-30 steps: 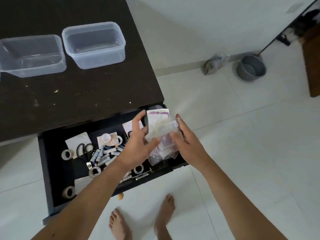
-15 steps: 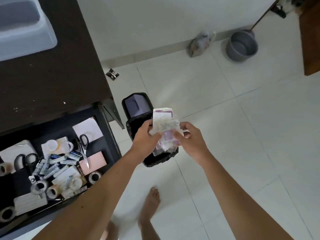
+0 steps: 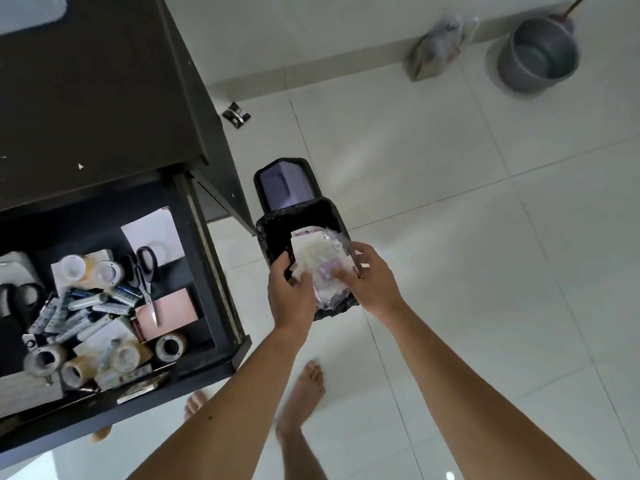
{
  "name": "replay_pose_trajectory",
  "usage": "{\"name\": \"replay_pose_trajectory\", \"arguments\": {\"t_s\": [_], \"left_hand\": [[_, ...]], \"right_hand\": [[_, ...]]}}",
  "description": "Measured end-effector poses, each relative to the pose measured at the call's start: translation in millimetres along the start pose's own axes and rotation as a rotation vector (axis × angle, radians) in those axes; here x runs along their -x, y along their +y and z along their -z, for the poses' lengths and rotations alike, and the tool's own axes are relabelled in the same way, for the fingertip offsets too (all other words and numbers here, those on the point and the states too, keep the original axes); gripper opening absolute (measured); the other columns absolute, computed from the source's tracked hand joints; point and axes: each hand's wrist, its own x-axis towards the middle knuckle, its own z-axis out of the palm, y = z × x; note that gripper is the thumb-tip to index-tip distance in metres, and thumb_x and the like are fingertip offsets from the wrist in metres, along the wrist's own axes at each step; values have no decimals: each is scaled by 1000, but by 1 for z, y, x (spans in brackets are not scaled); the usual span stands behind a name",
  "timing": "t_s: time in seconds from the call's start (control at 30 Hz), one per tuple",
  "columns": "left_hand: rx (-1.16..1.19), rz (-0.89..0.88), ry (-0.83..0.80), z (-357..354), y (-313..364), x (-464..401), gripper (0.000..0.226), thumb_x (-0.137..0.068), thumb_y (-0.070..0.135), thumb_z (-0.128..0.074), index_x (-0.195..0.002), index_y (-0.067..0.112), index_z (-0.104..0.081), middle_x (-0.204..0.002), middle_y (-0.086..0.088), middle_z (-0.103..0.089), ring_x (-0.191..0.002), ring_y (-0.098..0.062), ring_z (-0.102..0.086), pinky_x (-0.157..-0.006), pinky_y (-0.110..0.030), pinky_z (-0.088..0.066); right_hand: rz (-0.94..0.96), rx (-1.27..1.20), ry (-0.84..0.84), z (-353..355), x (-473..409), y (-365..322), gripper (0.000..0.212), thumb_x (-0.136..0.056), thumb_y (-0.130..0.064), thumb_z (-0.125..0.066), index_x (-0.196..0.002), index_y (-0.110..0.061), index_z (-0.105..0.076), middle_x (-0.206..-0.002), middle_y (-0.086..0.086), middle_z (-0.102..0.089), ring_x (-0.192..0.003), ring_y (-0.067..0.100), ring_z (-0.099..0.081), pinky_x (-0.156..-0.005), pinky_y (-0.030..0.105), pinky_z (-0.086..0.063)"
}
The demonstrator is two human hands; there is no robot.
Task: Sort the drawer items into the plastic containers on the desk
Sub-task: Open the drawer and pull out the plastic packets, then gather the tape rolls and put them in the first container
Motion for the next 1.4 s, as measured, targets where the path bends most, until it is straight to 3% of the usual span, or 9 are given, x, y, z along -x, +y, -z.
{"name": "replay_pose_trajectory", "arguments": {"t_s": [0.13,0.23,0.4,0.63,0.73,0.87,1.07,1.27,1.4], "left_hand": [[-13,5,-14,3,-13,5,65,-104,19,-63,-161,29,-34,-162,12,-40,-144,-9,-40,-117,-28,-34],[-21,26,-54,9,-20,12,65,-105,23,-62,-162,31,-33,-167,9,-35,-155,-13,-31,-122,-31,-28],[28,-5,-62,18,-10,19,59,-105,18,-61,-158,31,-39,-161,9,-44,-151,-12,-38,-123,-35,-34],[104,-114,-220,36,38,66,61,-105,12,-61,-159,27,-37,-156,11,-47,-141,-7,-46,-122,-32,-37],[92,-171,-282,59,61,87,57,-104,14,-62,-154,31,-42,-144,15,-55,-134,-4,-52,-120,-34,-41],[62,-293,-360,104,97,109,53,-103,17,-64,-151,30,-47,-137,14,-62,-130,-3,-58,-117,-35,-46],[4,-497,-340,213,124,98,46,-102,13,-65,-145,25,-52,-130,11,-67,-119,0,-65,-103,-19,-51],[-72,-494,-150,341,88,46,33,-102,15,-67,-133,27,-62,-118,11,-72,-107,-2,-68,-92,-19,-56],[-139,-434,-52,404,59,9,28,-101,15,-68,-128,21,-65,-113,8,-72,-103,-5,-68,-94,-23,-58]], "right_hand": [[5,117,-1,1,-3,6,70,-89,-23,-83,-151,-22,-51,-112,-19,-50,-118,23,-63,-105,40,-53],[0,116,7,2,1,8,61,-90,-15,-79,-146,-18,-57,-103,-25,-53,-110,19,-63,-100,40,-56],[-2,81,15,3,16,0,64,-87,-31,-81,-146,-27,-57,-139,-7,-63,-122,21,-66,-105,43,-55],[44,33,79,20,71,-55,49,-91,-21,-81,-135,-29,-61,-115,-25,-63,-113,14,-67,-88,20,-50],[78,37,114,26,102,-85,50,-90,-23,-82,-136,-31,-62,-118,-16,-67,-111,10,-69,-84,14,-51],[151,22,161,20,139,-134,49,-90,-24,-83,-134,-33,-62,-117,-13,-69,-109,9,-70,-90,24,-56],[281,-22,130,-43,172,-201,41,-92,-17,-81,-129,-26,-66,-112,-12,-72,-102,5,-72,-93,28,-57],[346,43,-12,-135,174,-217,38,-91,-14,-81,-126,-22,-70,-111,-5,-71,-93,-1,-70,-82,11,-55],[329,109,-80,-186,155,-206,36,-89,-18,-82,-123,-23,-72,-116,-4,-69,-98,8,-71,-85,23,-60]]}}
